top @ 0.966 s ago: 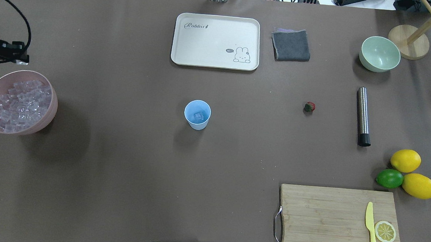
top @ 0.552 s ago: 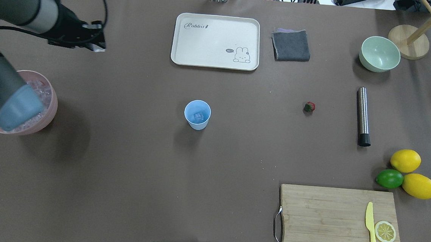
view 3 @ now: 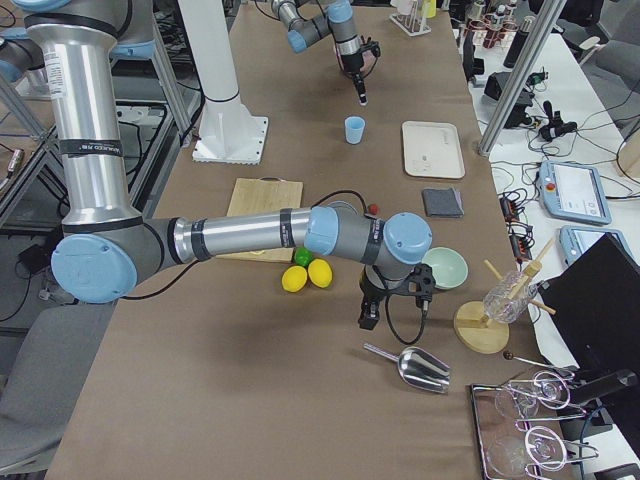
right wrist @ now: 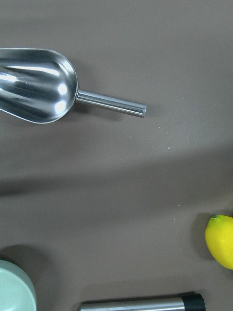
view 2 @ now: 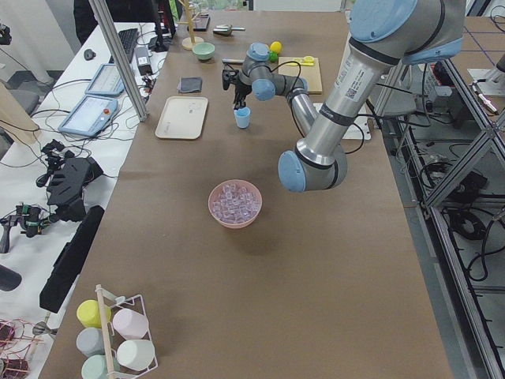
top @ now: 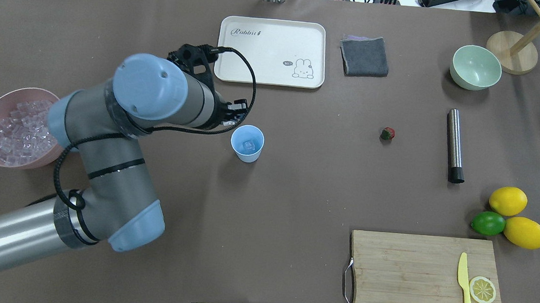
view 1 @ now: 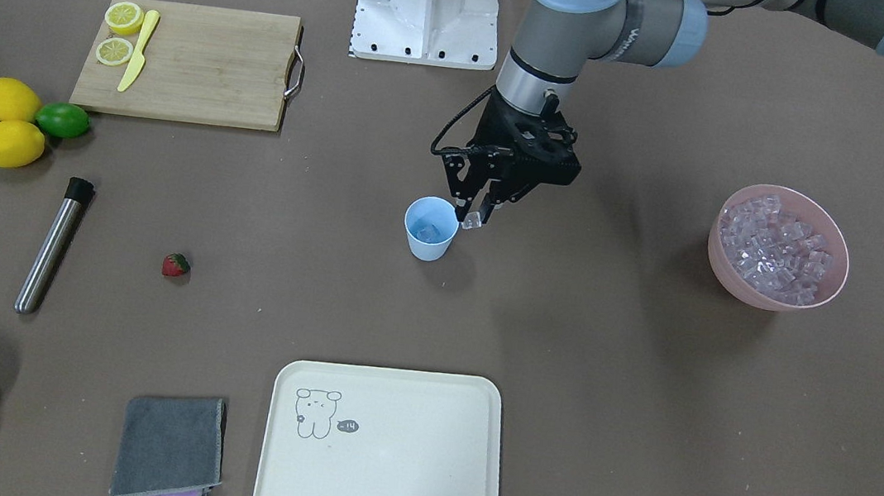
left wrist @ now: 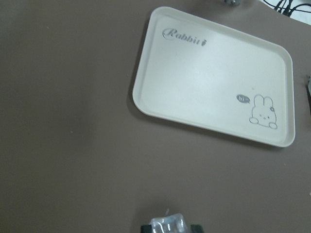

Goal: Mash ice and strawberries in cup
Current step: 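Lift the ice cube and carry it with the left gripper over the blue cup, then open the left gripper to drop the ice cube into the blue cup, then withdraw the left arm out of view while the right gripper reaches toward the strawberry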

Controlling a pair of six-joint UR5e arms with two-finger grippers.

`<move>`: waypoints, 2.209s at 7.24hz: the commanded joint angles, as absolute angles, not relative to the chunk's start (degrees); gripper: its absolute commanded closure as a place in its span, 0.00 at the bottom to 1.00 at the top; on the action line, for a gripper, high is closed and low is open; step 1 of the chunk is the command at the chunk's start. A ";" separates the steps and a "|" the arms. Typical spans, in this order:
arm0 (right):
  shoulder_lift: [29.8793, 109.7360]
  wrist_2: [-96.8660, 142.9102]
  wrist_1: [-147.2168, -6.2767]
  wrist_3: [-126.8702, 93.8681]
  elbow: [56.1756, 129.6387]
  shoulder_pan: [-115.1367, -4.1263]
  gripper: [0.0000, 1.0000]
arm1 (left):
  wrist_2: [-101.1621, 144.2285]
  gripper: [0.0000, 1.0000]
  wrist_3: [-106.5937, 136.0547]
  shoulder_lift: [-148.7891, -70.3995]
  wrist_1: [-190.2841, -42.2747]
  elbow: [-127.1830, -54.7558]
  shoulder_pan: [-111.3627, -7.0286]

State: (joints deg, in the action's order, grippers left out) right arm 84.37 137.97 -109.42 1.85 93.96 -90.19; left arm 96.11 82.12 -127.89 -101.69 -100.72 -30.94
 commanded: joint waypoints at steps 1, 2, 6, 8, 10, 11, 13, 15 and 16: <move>84.20 137.90 -109.42 1.85 93.87 -90.18 0.00 | 93.60 1.00 83.40 -129.55 -101.86 -99.49 -26.64; 84.20 137.90 -109.42 1.85 93.87 -90.18 0.00 | 93.60 1.00 83.50 -129.55 -101.87 -98.80 -26.28; 84.29 137.90 -109.42 1.85 93.78 -90.18 0.00 | 91.50 0.29 83.32 -129.81 -102.39 -96.77 -26.37; 84.20 137.99 -109.42 1.85 93.78 -90.18 0.00 | 90.54 0.03 83.41 -130.17 -102.30 -96.50 -26.37; 80.45 137.99 -109.42 0.01 94.91 -90.18 0.00 | 90.35 0.03 83.15 -130.25 -102.13 -97.73 -27.33; 76.50 137.81 -109.51 0.00 95.27 -89.65 0.00 | 90.53 0.03 82.80 -129.91 -101.61 -99.56 -29.25; 72.36 135.02 -104.63 -13.42 95.27 -83.97 0.00 | 93.84 0.03 75.12 -128.85 -94.27 -105.96 -36.43; 74.42 131.26 -91.15 -31.35 100.87 -73.62 0.00 | 107.67 0.03 63.53 -124.66 -92.55 -108.02 -50.46; 74.53 128.70 -85.49 -34.68 99.85 -70.17 0.00 | 113.06 0.03 52.93 -120.89 -92.81 -108.28 -57.32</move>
State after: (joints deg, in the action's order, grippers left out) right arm 73.78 131.97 -93.73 -28.76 99.40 -75.52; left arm 105.52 64.10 -124.85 -92.99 -107.62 -48.65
